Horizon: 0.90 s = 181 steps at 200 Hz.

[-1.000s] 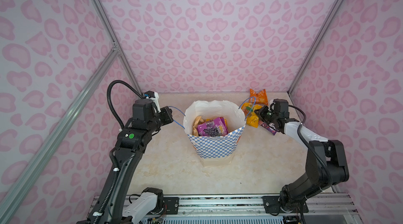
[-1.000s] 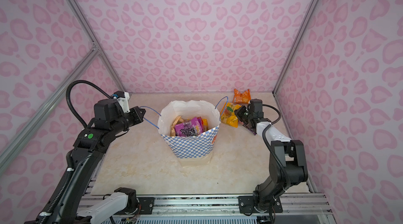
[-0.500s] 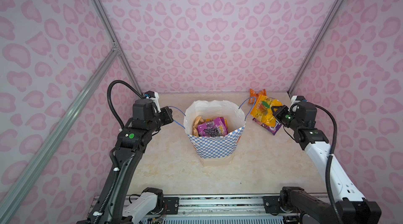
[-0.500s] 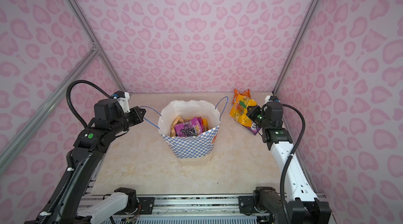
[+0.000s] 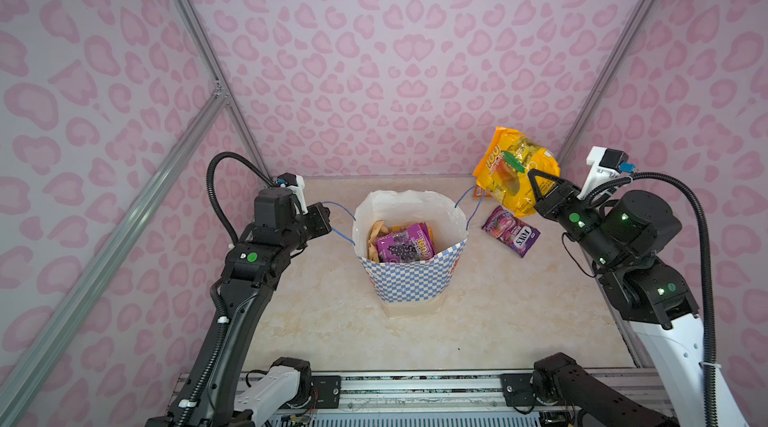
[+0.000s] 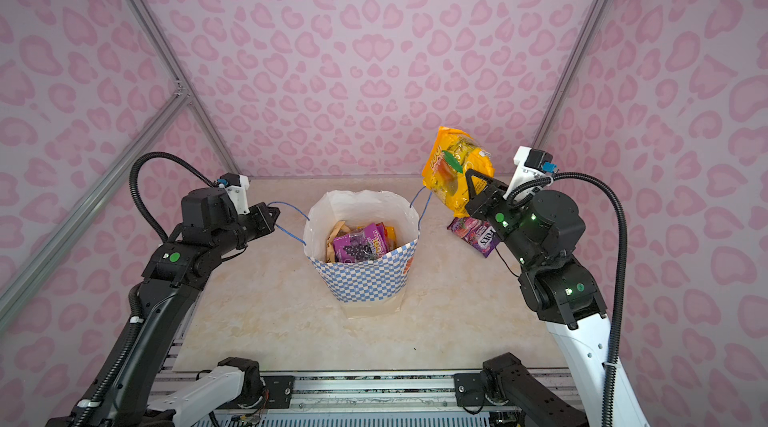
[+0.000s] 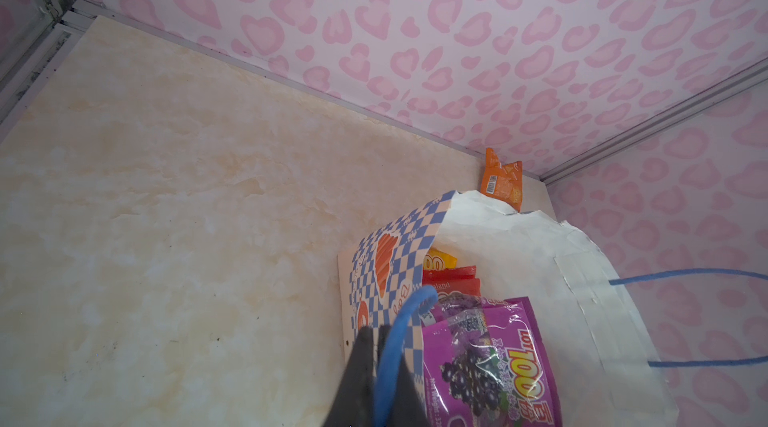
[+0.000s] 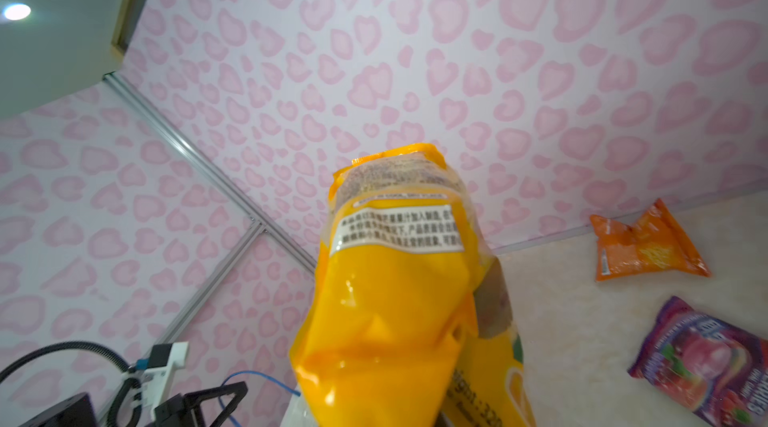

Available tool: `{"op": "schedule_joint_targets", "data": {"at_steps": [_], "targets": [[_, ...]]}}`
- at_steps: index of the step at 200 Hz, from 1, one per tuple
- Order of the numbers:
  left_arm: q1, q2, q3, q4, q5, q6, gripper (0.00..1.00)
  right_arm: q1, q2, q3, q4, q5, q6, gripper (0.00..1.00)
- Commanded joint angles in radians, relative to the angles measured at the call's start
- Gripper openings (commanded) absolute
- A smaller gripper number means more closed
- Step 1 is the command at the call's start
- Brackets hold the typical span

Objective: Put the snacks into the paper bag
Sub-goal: 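Lift the yellow pack and carry it over the bag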

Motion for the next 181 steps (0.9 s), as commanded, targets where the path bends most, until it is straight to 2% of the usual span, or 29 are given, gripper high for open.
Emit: {"op": "schedule_joint_targets", "data": {"at_steps": [1, 29, 54, 93, 181], "targets": [[0.001, 0.008, -0.003, 0.039, 0.018, 0.001, 0.10, 0.158, 0.062, 0.084, 0.050, 0.105, -0.131, 0.06], [0.000, 0.022, -0.002, 0.042, 0.034, 0.003, 0.09, 0.376, 0.172, 0.162, 0.090, 0.184, -0.242, 0.06], [0.001, 0.033, -0.003, 0.042, 0.028, 0.004, 0.10, 0.469, 0.277, 0.218, 0.078, 0.180, -0.281, 0.06], [0.001, 0.035, -0.003, 0.039, 0.027, 0.006, 0.10, 0.471, 0.395, 0.209, 0.024, 0.136, -0.260, 0.04], [0.000, 0.033, 0.002, 0.038, 0.040, 0.003, 0.10, 0.434, 0.437, 0.073, 0.020, 0.218, -0.295, 0.03]]}}
